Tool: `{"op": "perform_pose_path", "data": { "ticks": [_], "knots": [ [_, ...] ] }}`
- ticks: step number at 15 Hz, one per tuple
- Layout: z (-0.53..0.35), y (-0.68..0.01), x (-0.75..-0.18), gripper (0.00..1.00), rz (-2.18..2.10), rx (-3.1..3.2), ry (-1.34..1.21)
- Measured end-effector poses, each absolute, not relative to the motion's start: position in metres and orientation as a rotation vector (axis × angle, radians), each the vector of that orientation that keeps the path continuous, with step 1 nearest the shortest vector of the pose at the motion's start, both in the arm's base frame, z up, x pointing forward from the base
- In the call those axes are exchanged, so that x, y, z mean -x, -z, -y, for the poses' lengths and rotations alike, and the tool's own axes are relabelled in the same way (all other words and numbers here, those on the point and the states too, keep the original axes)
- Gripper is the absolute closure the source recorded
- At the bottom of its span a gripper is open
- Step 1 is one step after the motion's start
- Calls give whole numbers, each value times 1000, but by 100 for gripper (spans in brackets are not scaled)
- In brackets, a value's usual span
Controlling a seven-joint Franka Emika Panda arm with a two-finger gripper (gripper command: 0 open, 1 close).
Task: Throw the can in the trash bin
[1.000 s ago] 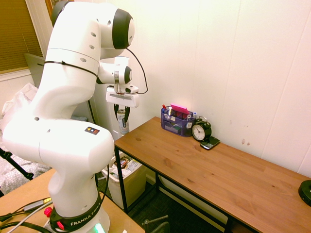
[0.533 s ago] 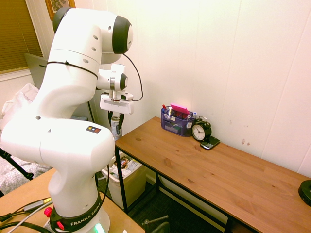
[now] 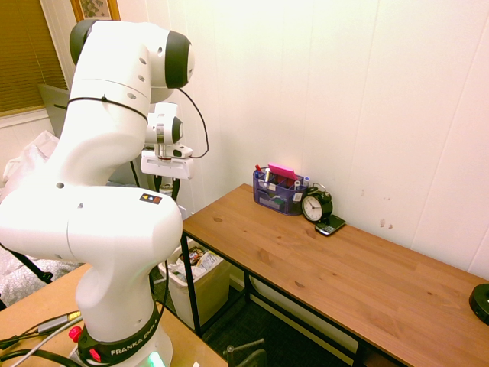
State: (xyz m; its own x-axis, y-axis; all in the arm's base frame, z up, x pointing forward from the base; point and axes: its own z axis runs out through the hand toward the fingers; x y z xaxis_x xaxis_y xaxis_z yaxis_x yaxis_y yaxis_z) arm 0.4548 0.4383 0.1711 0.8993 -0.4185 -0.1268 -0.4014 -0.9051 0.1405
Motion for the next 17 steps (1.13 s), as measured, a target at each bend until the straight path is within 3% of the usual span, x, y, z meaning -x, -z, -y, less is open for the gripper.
{"op": "perform_pose_path", "data": {
  "ticks": [17],
  "knots": [
    [-439, -225, -501, 0, 711, -3012, 192]
  ]
}}
